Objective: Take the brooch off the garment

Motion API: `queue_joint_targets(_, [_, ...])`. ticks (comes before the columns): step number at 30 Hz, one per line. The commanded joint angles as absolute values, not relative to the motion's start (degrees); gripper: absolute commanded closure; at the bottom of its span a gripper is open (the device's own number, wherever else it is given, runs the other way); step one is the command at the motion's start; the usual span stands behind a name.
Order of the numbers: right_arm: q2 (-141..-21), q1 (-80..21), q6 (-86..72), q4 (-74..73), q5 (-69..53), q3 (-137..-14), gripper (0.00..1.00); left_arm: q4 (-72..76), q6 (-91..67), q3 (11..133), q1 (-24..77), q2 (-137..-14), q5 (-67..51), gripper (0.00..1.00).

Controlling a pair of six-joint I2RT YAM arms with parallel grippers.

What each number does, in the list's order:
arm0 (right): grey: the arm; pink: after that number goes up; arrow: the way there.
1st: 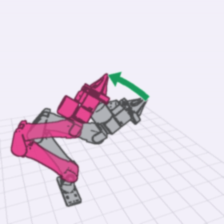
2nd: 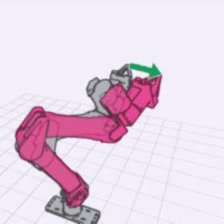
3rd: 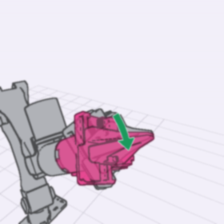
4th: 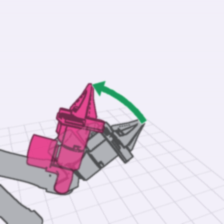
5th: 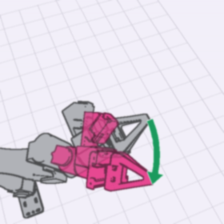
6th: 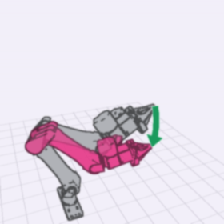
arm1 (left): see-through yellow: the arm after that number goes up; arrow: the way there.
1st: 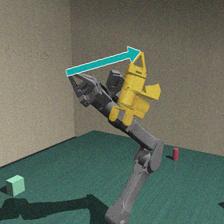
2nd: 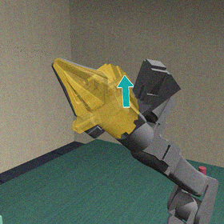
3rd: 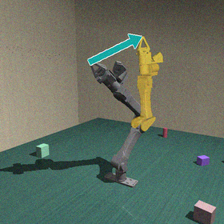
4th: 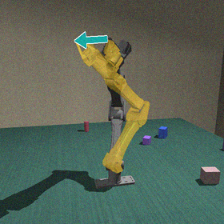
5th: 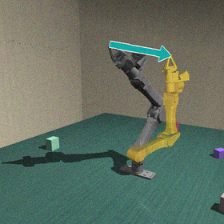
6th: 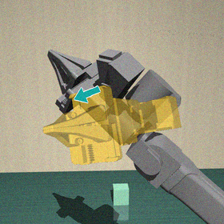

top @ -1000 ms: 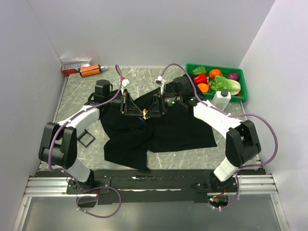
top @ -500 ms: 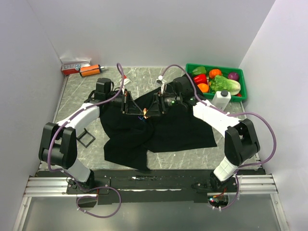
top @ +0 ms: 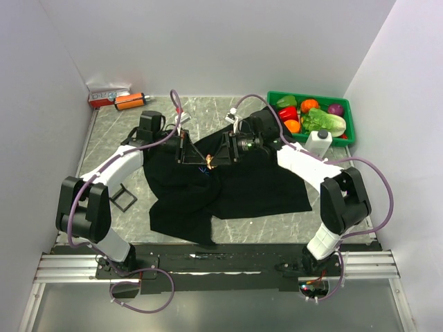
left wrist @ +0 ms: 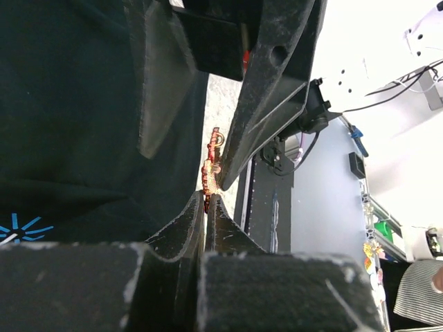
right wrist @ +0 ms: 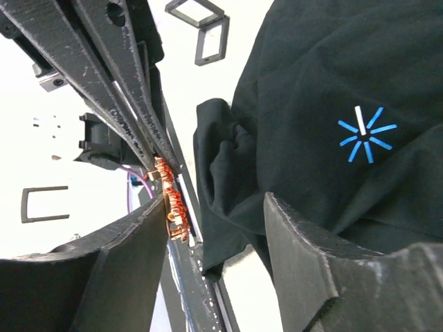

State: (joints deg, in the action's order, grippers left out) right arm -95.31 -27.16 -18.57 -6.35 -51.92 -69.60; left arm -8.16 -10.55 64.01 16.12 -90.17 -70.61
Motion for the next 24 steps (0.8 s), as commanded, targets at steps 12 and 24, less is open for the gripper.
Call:
queue_joint_targets(12, [-84.91, -18.02, -0.54, -13.69, -58.99, -71.98, 0.2, -23.81, 7.29, 70.13, 16.61, -87.72, -61.8, 0.99])
queue_joint_targets(24, [-81.91, -18.19, 27.16, -24.61, -48.69, -65.92, 0.33, -73.02, 44.55, 85.79, 8.19, -85.63, -37.73, 0.99])
